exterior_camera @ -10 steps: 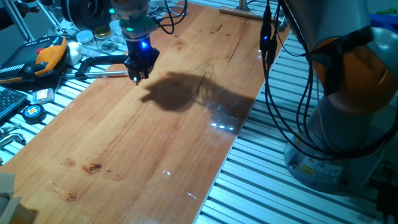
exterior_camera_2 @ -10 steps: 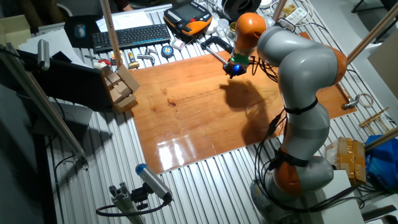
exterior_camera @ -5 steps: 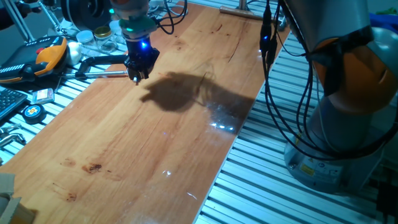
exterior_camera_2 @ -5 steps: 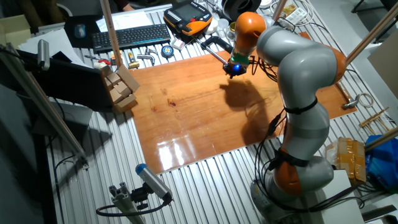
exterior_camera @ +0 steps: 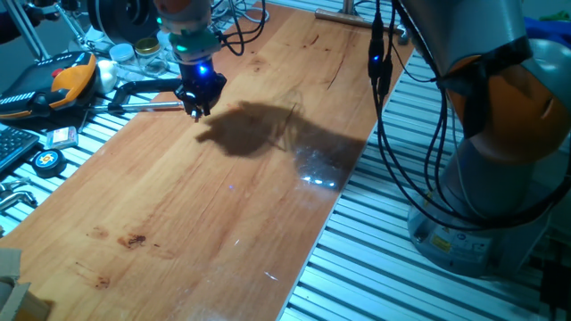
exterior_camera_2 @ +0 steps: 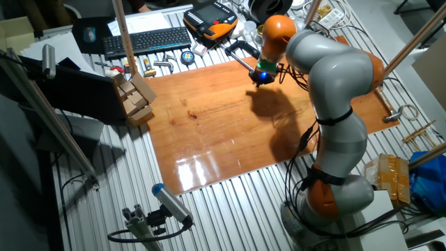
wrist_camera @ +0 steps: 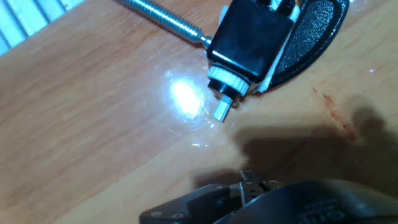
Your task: Sharpen the pencil with a pencil sharpener
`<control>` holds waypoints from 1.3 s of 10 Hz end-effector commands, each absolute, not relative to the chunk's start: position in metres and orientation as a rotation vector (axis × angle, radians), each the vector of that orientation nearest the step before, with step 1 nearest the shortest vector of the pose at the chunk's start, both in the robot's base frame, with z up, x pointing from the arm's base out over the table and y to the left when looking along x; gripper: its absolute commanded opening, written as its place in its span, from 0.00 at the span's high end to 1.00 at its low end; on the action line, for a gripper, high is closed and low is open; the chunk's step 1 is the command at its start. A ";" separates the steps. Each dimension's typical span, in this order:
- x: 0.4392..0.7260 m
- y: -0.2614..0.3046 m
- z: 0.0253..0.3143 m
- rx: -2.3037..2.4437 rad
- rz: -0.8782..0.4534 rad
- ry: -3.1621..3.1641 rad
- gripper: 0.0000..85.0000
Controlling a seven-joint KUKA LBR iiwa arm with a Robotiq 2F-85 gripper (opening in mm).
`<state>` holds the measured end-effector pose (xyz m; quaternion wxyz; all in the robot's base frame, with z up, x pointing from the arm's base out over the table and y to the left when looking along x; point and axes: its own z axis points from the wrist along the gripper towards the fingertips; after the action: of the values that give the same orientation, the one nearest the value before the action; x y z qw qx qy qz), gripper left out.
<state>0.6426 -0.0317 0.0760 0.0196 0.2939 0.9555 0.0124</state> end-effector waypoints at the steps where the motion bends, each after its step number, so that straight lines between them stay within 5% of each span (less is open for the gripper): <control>1: 0.645 -0.031 0.075 0.948 0.030 2.949 1.00; 13: 0.675 -0.028 0.073 1.048 0.018 2.884 1.00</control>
<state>0.6752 -0.0277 0.0730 0.0364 0.3411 0.9393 0.0060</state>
